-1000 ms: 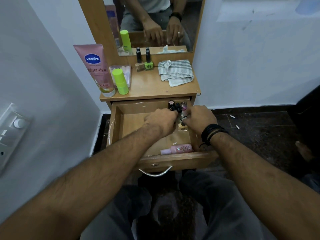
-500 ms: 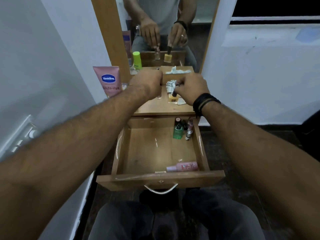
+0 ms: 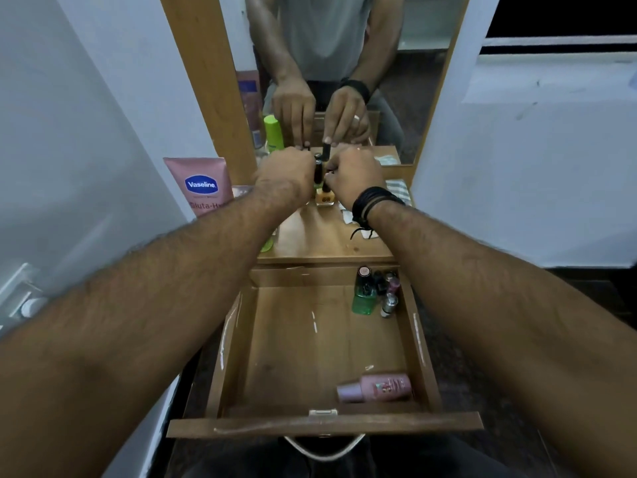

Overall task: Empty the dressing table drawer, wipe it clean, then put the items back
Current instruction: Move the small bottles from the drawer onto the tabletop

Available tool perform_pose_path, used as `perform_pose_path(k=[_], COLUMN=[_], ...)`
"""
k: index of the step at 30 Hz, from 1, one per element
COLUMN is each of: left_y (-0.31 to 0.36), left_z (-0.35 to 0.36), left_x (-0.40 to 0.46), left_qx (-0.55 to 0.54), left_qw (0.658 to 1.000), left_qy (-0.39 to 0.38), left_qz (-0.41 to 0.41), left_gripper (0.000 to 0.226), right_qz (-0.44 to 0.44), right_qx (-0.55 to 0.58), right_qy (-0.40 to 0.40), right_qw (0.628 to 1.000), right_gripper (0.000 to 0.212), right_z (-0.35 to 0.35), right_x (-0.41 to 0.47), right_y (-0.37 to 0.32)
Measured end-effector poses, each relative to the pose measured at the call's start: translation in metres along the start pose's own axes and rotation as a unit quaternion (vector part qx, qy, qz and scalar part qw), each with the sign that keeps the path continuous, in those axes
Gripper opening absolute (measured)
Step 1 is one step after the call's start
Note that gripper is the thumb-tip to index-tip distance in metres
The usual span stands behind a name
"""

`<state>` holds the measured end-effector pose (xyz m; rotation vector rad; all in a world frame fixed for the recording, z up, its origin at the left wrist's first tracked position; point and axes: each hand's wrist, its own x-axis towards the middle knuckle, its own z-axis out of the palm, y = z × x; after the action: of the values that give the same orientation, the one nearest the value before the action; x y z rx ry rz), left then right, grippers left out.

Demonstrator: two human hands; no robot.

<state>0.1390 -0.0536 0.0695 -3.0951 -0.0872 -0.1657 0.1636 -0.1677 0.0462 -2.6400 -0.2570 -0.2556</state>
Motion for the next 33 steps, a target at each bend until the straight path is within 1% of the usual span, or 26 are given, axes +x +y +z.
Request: perform_pose_path(k=[4,12,16,20,24,28,33], left_y=[-0.006,-0.013,-0.013,-0.014,-0.013,-0.009,0.009], left_z=[0.009,0.020,0.019,0.016,0.011,-0.001,-0.014], left_x=[0.004,0.011,0.011,0.007,0.001,-0.010,-0.040], left_qx=[0.005,-0.022,-0.025,-0.022,-0.025,-0.031,-0.031], left_qw=[1.000,1.000,1.000,1.000,1.000,0.999,0.998], left_qy=[-0.002,0.007,0.003,0.001,-0.007,0.014,0.027], left_qz=[-0.009,-0.018,-0.016,-0.016,-0.008,0.002,0.045], left_gripper=[0.023,0.021,0.022,0.021,0.026,0.027,0.026], right_qz=[-0.003,-0.006,-0.009,-0.009,-0.014,-0.024,-0.019], right_qx=[-0.007,-0.020,-0.032,-0.039,-0.053,-0.038,-0.012], right_qy=[-0.006,-0.004,-0.008,-0.014,-0.018,0.007,0.024], right_qw=[1.000,1.000,0.999,0.999,0.998,0.999,0.999], right_gripper=[0.025,0.023,0.028,0.029,0.029,0.025,0.030], right_z=[0.006,0.013,0.015,0.014,0.009,-0.002,-0.028], right_x=[0.006,0.010,0.010,0.009,0.005,-0.004,-0.037], right_y=[-0.002,-0.010,-0.012,-0.013,-0.012,-0.010,0.001])
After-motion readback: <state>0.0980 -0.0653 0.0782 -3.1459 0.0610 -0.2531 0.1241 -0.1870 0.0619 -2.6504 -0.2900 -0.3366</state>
